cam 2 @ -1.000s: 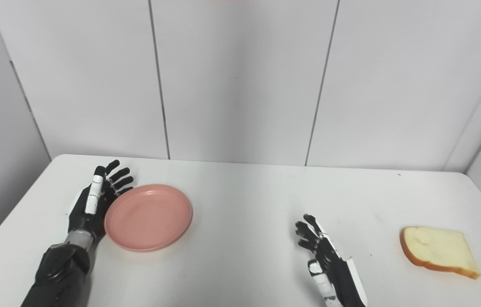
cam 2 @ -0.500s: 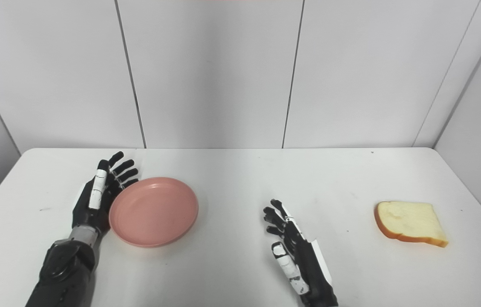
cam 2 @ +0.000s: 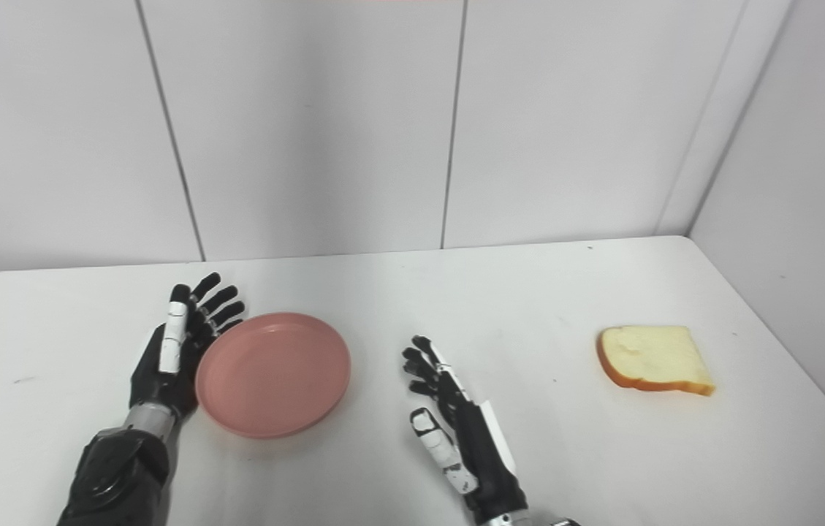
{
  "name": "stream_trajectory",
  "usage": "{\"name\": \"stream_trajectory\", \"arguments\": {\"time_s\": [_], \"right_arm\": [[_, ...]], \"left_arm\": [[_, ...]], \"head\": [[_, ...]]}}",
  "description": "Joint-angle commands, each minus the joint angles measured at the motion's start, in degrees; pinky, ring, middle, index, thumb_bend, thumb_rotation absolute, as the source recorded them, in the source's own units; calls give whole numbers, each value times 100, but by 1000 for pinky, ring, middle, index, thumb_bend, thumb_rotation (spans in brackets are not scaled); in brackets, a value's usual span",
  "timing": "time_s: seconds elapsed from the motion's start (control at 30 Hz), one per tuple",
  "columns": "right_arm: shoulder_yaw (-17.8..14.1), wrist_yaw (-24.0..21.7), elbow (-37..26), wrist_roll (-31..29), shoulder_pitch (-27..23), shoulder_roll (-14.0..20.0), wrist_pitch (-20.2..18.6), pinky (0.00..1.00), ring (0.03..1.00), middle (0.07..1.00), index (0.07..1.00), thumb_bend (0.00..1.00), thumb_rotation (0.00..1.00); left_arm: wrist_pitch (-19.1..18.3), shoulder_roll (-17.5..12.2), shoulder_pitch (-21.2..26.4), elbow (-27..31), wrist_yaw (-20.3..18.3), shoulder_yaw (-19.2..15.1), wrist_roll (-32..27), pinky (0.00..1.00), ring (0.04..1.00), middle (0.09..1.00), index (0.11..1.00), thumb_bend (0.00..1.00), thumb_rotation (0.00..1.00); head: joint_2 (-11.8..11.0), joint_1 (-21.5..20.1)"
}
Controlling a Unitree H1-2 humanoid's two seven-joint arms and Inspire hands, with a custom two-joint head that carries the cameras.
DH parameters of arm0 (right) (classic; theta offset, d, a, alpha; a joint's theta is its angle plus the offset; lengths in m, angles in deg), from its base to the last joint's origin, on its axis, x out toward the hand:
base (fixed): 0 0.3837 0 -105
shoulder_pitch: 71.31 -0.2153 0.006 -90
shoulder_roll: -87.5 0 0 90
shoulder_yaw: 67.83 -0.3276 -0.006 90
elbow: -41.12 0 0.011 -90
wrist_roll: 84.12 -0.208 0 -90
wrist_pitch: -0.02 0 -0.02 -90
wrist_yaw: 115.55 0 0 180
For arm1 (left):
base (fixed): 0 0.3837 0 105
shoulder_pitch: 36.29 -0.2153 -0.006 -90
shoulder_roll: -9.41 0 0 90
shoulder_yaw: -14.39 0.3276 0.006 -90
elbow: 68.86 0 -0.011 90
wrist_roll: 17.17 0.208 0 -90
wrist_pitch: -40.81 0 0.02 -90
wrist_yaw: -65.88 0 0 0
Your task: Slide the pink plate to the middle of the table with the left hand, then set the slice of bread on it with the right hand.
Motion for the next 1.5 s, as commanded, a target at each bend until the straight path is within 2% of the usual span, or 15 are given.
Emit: {"name": "stream_trajectory", "arguments": {"time_s": [0.0, 0.33, 0.43, 0.57, 0.67, 0.7, 0.8, 0.9, 0.97, 1.07, 1.17, 1.27, 1.4, 1.47], "right_arm": [[107, 90, 316, -9, 221, -151, -134, 833, 871, 888, 927, 798, 1000], [139, 134, 330, 15, 236, -208, -97, 835, 878, 893, 922, 771, 1000], [134, 148, 347, 11, 254, -206, -55, 830, 872, 887, 919, 771, 1000], [108, 174, 339, 28, 293, -185, -26, 831, 871, 888, 918, 785, 1000], [22, 304, 305, 134, 300, -138, 126, 832, 874, 894, 923, 775, 994], [-38, 386, 240, 180, 303, -126, 149, 837, 877, 907, 924, 764, 965], [-159, 544, -26, 246, 322, -99, 45, 838, 883, 922, 924, 756, 940], [-295, 545, -553, 260, 266, -6, -360, 829, 883, 930, 926, 780, 926], [-381, 427, -954, 195, 148, 101, -787, 836, 899, 943, 941, 819, 900], [-557, 304, -1524, 214, -131, 299, -1504, 825, 905, 946, 959, 801, 775], [-774, 229, -2032, 159, -471, 581, -2257, 830, 895, 927, 967, 805, 777], [-986, 184, -2280, -16, -775, 815, -2645, 806, 884, 902, 954, 828, 770], [-1195, -99, -2618, 595, -1398, 1709, -3581, 785, 871, 879, 934, 911, 809], [-1239, -277, -2680, 895, -1620, 2170, -3871, 800, 876, 882, 922, 923, 807]], "left_arm": [[-247, 47, -39, 18, 80, 51, 80, 758, 796, 815, 835, 855, 868], [-173, 196, -108, -19, -16, 162, 135, 753, 797, 822, 847, 853, 887], [-172, 237, -139, -24, -5, 183, 147, 725, 788, 814, 840, 861, 877], [9, 246, -149, -183, -98, 211, 139, 715, 782, 814, 836, 848, 869], [62, 257, -158, -198, -96, 217, 147, 719, 788, 815, 837, 850, 864], [62, 260, -167, -182, -87, 221, 159, 723, 789, 822, 845, 855, 867], [53, 265, -180, -170, -77, 223, 157, 725, 790, 826, 850, 857, 867], [71, 266, -162, -248, -82, 200, 124, 719, 790, 824, 842, 851, 866], [88, 270, -147, -305, -85, 188, 117, 715, 788, 823, 839, 848, 869], [140, 273, -115, -398, -124, 165, 92, 715, 790, 824, 839, 848, 865], [192, 288, -86, -468, -138, 135, 71, 707, 792, 825, 834, 854, 856], [231, 292, -76, -502, -136, 131, 98, 712, 791, 827, 841, 866, 866], [227, 297, -81, -456, -125, 126, 109, 717, 789, 825, 844, 862, 872], [218, 293, -78, -448, -125, 125, 111, 718, 787, 823, 843, 858, 869]], "head": [[-5, -35], [-85, -90], [-126, -77], [-222, -94], [-259, -99], [-269, -114], [-294, -141], [-327, -211], [-323, -259], [-317, -295], [-340, -335], [-339, -332], [-315, -380], [-323, -409]]}}
